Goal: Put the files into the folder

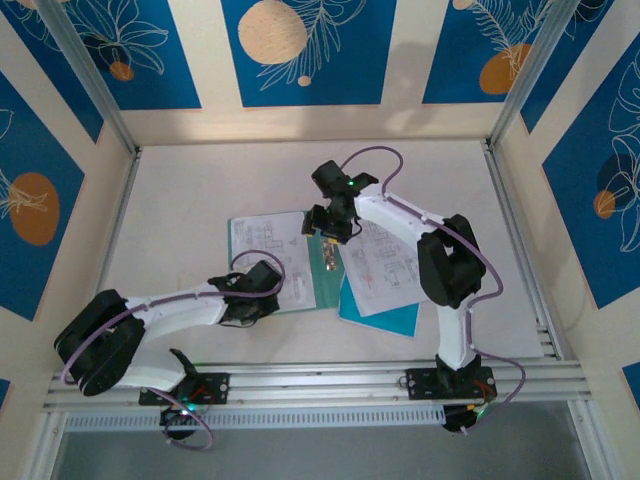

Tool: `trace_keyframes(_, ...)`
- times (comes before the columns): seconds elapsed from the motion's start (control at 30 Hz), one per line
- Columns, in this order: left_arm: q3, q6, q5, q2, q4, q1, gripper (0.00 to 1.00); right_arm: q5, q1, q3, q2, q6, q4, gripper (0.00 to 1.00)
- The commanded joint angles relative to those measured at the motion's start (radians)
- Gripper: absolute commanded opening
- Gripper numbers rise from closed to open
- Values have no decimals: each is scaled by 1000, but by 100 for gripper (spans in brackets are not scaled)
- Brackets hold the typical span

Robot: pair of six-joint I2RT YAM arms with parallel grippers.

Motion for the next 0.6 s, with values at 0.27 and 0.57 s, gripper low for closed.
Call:
trace_keyframes(0.27, -40, 4, -34, 10, -153, 14, 0, 104, 50, -123, -52, 119, 46, 63)
trace_keyframes(0.57, -36, 26, -52, -9, -175, 15, 0, -12, 44, -237, -130, 314, 151, 68)
